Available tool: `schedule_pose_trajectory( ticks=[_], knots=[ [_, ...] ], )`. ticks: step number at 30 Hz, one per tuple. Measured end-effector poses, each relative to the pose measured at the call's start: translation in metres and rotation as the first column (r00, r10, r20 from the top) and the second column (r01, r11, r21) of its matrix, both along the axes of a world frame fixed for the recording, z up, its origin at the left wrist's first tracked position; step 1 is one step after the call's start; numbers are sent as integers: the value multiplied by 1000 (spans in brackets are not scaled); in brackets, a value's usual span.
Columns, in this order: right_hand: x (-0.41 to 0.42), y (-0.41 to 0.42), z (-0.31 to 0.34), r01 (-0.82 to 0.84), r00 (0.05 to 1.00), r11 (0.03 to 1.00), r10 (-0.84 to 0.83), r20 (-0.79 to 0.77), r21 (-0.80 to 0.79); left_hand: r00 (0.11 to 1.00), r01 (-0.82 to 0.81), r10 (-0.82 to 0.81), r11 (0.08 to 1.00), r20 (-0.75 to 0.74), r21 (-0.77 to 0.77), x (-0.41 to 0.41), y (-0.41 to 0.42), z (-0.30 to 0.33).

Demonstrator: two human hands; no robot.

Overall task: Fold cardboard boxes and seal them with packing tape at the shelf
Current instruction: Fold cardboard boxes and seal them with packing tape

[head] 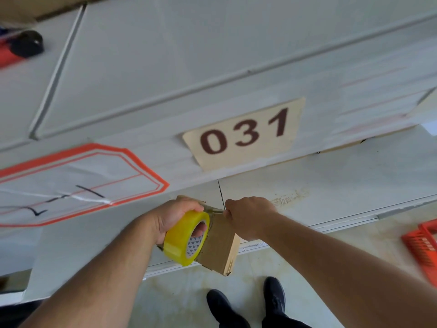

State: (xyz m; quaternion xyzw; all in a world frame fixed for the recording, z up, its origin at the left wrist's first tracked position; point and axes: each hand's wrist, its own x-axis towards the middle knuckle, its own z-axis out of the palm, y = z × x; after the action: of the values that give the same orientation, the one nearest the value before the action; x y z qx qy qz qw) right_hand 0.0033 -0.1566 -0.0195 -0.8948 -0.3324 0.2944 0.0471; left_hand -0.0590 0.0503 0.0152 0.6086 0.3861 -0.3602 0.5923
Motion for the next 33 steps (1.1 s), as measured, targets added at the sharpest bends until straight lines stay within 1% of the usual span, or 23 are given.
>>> schedule_pose_trajectory(
  ticks=[6, 8, 11, 13, 16, 17, 19, 22, 26, 33],
  knots=[
    [-3, 9, 2, -33, 999, 997, 34, 13, -65, 1000, -27, 27, 999, -13, -38, -1, -1, -1],
    [-7, 11, 2, -40, 998, 997, 43, 39, -68, 999, -36, 36, 999, 12, -38, -1, -2, -1],
    [-14, 10, 2, -44, 998, 997, 46, 37, -59, 997, -40, 40, 999, 63, -11, -2, -1, -2],
    [-13, 4, 1, 4, 1000, 999, -3, 8, -37, 997, -27, 28, 1000, 71, -14, -3, 2, -3],
    [-4, -9, 0, 182, 983, 982, -181, -41, 45, 998, -7, 10, 999, 65, -37, -4, 7, -6],
    [-1, -9, 1, 214, 976, 975, -211, -59, 53, 998, -10, 12, 999, 65, -40, -4, 8, -8],
    [4, -2, 1, 178, 983, 983, -175, -53, 46, 998, -11, 14, 999, 56, -49, -2, 6, -8],
    [7, 14, 2, 66, 998, 998, -66, -24, 8, 999, -12, 14, 999, 47, -50, -1, 2, -6],
    [2, 20, -2, -26, 1000, 998, 25, -17, -53, 997, -19, 22, 999, 70, -44, -3, 4, -9],
    [-5, 21, -9, -57, 998, 997, 58, 29, -49, 993, 10, -6, 1000, 114, -26, -7, 7, -14]
  ],
)
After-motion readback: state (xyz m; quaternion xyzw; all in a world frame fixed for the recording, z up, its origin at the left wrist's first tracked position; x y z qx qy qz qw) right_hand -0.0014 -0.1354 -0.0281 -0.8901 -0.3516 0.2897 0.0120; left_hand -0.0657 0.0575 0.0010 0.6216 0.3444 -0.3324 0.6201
